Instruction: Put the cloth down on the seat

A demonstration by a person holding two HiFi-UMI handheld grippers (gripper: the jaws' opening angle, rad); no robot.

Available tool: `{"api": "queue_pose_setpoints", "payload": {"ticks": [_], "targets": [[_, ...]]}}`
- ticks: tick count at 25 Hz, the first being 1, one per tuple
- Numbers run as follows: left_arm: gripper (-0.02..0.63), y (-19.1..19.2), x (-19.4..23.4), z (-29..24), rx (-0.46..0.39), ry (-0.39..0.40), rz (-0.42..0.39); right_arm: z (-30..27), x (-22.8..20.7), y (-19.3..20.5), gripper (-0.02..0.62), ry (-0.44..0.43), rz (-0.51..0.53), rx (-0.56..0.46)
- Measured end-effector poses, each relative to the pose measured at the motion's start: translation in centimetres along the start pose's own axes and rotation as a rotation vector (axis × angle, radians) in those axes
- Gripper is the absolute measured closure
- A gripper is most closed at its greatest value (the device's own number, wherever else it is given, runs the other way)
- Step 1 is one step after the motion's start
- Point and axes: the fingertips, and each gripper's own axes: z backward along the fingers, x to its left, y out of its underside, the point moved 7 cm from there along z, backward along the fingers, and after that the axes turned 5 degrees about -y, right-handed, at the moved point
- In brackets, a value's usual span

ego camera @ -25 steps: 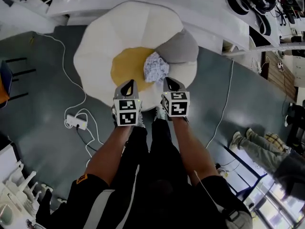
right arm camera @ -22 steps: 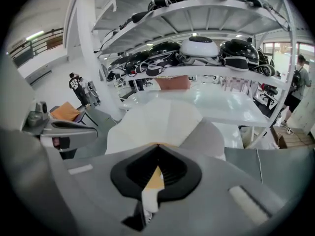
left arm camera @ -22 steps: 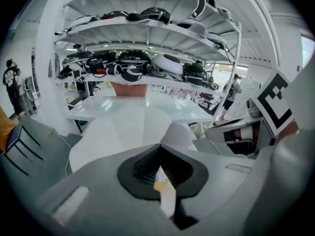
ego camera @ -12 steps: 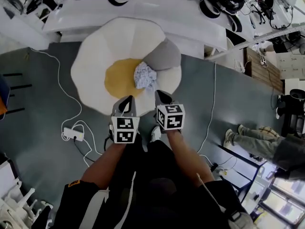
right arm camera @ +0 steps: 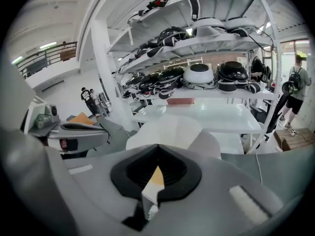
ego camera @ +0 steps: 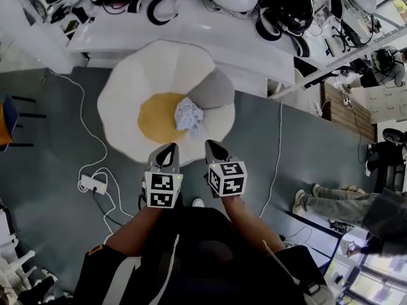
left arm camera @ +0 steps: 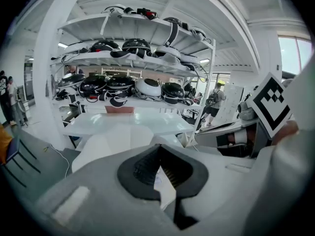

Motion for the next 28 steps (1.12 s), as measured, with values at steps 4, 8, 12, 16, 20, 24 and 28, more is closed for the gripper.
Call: {"api": "queue_pose_setpoints", "payload": {"ticks": [4,8,12,16,20,24,28], "targets": [[0.604,-0.4,-2.4,2.3,-0.022,-0.030,0.015,3.3,0.0,0.0,0.594,-0.019,0.049,-0.045],[0.604,-1.1,-5.5,4.5,-0.058,-0.041,0.046,6.5,-0.1,-0.5,0.594,-0.026,0.098,-0.075],[0.604,-2.1,-8.0,7.0,-0.098,-0.054,0.033,9.6,0.2,-0.9,0.594,-0.030,0.115,-0.133],[0.604,-3.6,-9.6,9.7,-0.146,-0.075,0.006,12.4,0.8,-2.1,0.594,-0.047,0.152,-0.194],[0.604,-4.7,-11.7,12.1,-0.196,-0.096,-0.006,15.1,1.1,-2.6,0.594,-0.078,0.180,-0.247],[0.604,-4.6,-13.3,14.6,-0.228,-0.117,-0.025,17.2,2.0,-2.1,0.595,-0.099,0.195,-0.291],[0.604,-5.0,-14.0,17.0,-0.258,-0.129,-0.040,19.3,3.4,-2.3,0.594,-0.102,0.216,-0.318]]}}
